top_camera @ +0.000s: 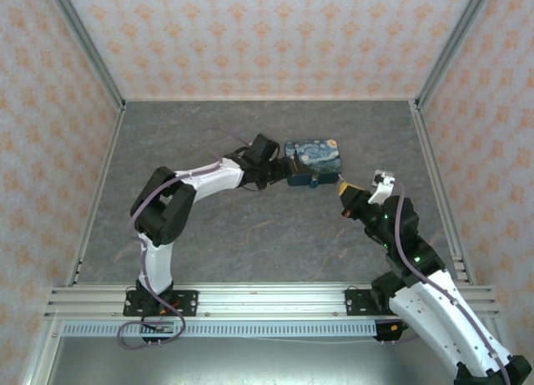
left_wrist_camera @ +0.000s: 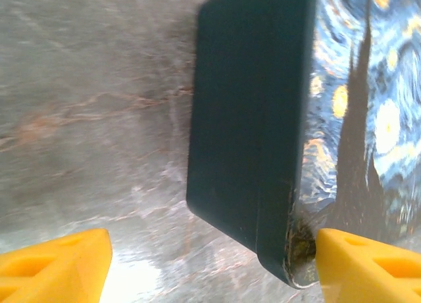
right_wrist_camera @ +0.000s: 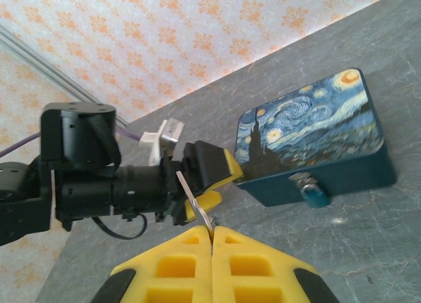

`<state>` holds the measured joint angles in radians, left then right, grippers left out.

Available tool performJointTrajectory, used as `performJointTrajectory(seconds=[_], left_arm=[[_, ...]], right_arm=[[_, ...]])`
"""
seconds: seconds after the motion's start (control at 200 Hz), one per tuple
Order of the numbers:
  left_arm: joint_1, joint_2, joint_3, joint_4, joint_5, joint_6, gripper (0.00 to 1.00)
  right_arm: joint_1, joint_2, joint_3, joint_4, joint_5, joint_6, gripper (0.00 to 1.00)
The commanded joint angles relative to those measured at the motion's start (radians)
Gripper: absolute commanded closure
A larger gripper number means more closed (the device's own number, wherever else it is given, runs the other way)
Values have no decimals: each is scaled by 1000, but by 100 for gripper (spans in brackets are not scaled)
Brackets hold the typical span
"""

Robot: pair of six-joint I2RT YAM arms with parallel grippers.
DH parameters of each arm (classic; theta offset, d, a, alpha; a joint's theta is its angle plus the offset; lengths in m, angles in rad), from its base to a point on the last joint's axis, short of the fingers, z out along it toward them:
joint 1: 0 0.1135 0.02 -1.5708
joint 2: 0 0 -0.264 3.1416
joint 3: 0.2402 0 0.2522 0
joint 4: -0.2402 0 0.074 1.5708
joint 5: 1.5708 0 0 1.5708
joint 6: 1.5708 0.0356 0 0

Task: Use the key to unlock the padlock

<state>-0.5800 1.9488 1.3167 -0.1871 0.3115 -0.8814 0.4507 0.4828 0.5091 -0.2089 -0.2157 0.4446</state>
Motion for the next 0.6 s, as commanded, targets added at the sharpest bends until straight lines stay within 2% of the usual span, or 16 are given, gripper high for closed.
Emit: performJointTrajectory(seconds=[0.0,0.21,0.395,0.596], left_arm=[[38,-25,-103,-132,-75,38,20],[97,-146,-196,-149,-85,79,20],[103,-210,-200,-136,-55,134,20],[105,-348,-289,9,-51,200,16]], right_arm=[[-1,12,40,32,1,6,100],[-1,46,36,52,-26,9,100],[-1,89,27,93,-76,23,100],[-1,204,23,180,-204,74,100]])
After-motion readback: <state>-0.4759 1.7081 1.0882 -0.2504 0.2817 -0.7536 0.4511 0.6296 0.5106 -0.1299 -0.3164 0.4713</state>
